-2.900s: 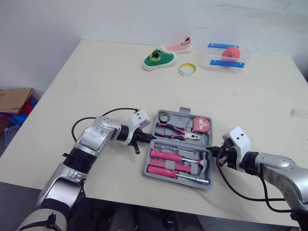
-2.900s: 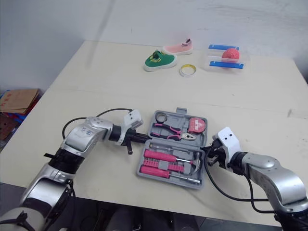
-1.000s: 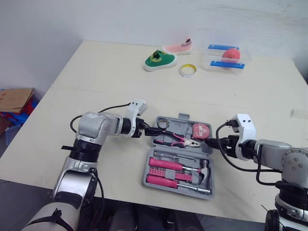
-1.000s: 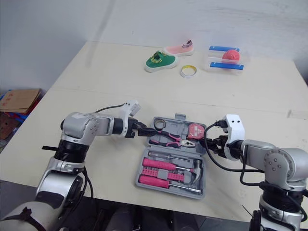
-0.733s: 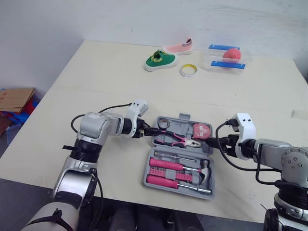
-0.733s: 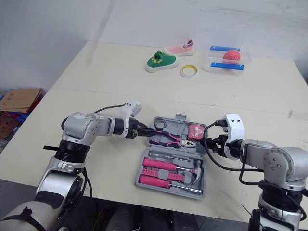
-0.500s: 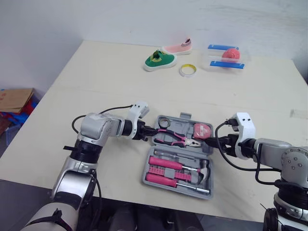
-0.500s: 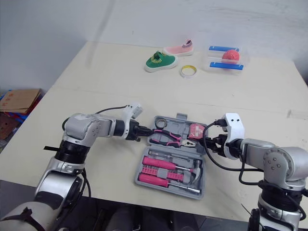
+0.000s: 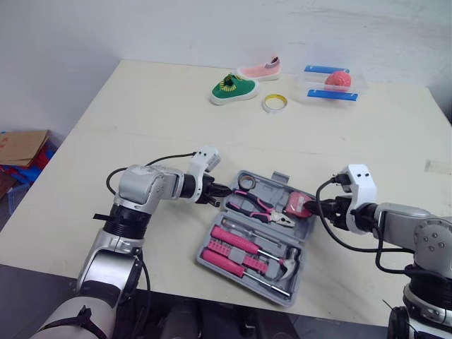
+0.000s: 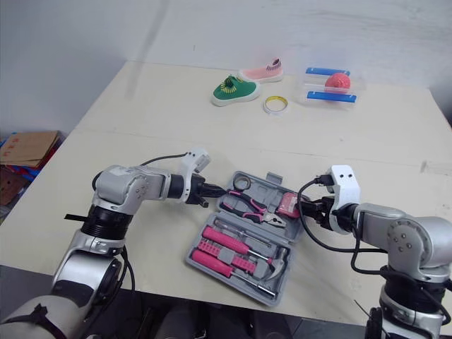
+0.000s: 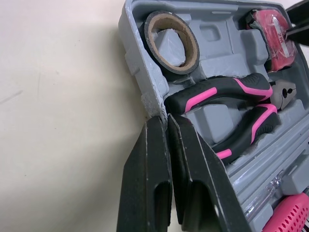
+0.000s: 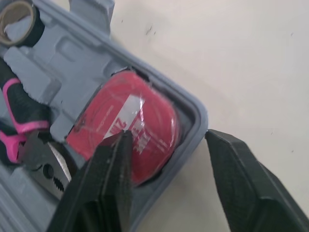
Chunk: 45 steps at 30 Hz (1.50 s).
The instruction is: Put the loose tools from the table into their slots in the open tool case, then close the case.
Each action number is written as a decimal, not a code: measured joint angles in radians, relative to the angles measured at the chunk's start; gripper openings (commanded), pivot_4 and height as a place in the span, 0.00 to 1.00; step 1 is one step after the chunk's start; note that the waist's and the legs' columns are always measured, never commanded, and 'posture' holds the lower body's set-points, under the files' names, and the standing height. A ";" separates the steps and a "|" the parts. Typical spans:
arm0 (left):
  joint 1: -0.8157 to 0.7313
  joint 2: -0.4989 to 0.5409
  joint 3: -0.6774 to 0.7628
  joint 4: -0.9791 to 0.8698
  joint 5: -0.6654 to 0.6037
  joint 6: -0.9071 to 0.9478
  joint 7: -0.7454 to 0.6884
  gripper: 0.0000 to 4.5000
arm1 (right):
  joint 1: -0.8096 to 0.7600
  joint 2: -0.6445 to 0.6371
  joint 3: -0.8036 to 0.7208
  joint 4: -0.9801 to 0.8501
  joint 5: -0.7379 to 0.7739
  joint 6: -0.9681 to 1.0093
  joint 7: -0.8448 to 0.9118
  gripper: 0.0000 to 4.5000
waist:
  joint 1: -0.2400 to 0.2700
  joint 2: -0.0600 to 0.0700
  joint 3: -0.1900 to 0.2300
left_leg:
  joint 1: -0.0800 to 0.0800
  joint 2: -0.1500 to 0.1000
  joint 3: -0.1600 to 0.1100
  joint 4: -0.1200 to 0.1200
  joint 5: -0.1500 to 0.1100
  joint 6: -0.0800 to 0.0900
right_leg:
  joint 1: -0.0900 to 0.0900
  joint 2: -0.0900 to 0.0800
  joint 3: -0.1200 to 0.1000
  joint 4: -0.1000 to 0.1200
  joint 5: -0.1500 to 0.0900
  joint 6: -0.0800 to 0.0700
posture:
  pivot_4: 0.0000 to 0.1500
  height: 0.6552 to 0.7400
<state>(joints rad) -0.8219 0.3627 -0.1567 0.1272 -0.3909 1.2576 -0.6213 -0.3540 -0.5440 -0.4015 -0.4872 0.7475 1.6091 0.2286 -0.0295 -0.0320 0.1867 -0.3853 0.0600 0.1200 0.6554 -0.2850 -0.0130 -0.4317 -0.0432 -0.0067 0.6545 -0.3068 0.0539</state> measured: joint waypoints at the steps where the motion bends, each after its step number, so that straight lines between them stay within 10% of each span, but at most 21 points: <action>1: 0.000 0.000 0.000 0.000 0.000 -0.001 0.000 0.00 | 0.018 -0.003 -0.008 -0.013 0.016 0.000 0.000 0.57 | 0.000 0.000 0.000 | 0.000 0.000 0.000 0.000 0.000 0.000 | 0.000 0.000 0.000 0.000 0.000 0.000 | 1.00 0.89; 16: -0.001 -0.012 0.001 0.003 0.002 -0.004 0.014 0.00 | 0.144 0.017 -0.077 -0.075 0.190 0.000 -0.124 0.57 | 0.001 0.000 0.000 | 0.001 -0.001 0.000 -0.004 0.000 0.001 | 0.000 -0.001 0.000 -0.001 0.000 0.000 | 1.00 0.89; 23: -0.002 -0.015 0.001 0.002 0.001 -0.002 0.019 0.00 | 0.152 0.017 -0.080 -0.076 0.247 0.000 -0.148 0.01 | 0.001 0.000 0.000 | 0.001 -0.001 0.000 -0.004 0.001 0.001 | 0.001 -0.001 0.000 -0.001 0.000 0.000 | 1.00 0.89; 36: 0.010 -0.035 0.049 -0.006 -0.010 -0.087 0.007 0.00 | 0.039 -0.009 -0.019 -0.020 0.135 -0.096 -0.142 0.00 | 0.001 0.000 0.000 | -0.001 -0.002 0.000 -0.006 0.001 0.001 | -0.002 -0.001 0.000 -0.003 0.001 0.001 | 1.00 0.89; 45: 0.108 0.010 0.000 0.009 0.130 -0.664 -0.105 0.00 | 0.159 0.000 0.122 -0.007 -0.118 -0.611 -0.003 0.00 | 0.004 0.000 0.000 | -0.006 -0.001 0.003 -0.009 0.004 -0.005 | -0.010 0.001 0.001 -0.005 -0.001 0.001 | 1.00 0.89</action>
<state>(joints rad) -0.7134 0.3732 -0.1571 0.1363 -0.2606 0.5940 -0.7260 -0.1951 -0.5442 -0.2799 -0.4938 0.6291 0.9984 0.2251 -0.0260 -0.0318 0.1869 -0.3912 0.0592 0.1234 0.6465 -0.2807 -0.0183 -0.4413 -0.0426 -0.0054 0.6500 -0.3074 0.0550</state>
